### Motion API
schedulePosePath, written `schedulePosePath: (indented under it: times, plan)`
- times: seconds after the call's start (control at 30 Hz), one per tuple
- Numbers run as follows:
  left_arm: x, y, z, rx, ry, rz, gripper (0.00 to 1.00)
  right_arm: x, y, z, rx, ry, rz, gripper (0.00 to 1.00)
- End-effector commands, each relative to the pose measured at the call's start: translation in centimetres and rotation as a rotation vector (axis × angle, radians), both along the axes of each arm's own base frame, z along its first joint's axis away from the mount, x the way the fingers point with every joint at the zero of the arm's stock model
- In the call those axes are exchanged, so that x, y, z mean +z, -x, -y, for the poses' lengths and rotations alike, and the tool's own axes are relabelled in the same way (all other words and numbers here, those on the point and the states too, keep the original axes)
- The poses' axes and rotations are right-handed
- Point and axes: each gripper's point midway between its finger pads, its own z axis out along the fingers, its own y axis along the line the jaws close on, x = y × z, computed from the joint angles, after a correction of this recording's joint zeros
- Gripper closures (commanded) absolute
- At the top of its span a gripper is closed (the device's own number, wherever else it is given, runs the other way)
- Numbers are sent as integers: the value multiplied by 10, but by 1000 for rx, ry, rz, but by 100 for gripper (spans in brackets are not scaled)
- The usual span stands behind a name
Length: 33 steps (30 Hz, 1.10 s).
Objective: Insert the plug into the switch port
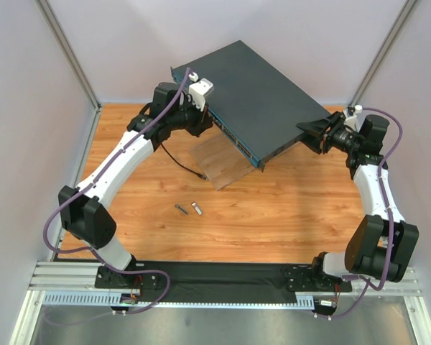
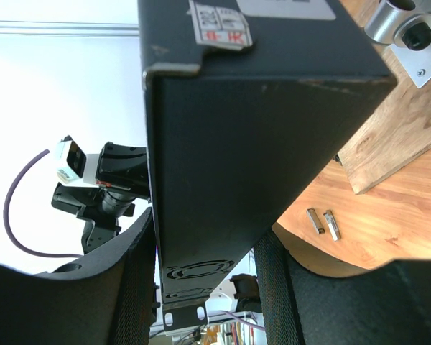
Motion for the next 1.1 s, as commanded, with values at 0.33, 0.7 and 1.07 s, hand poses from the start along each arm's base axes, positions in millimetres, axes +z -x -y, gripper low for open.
schedulePosePath:
  times: [0.33, 0.7, 1.07]
  plan:
    - [57, -31, 30, -21, 128, 149, 100, 2, -26, 5, -43, 184, 190, 100]
    - [58, -24, 34, -60, 94, 146, 100, 4, -28, 7, -43, 198, 188, 100]
    - [34, 83, -45, -221, -11, 79, 68, 11, -27, 11, -38, 252, 208, 56]
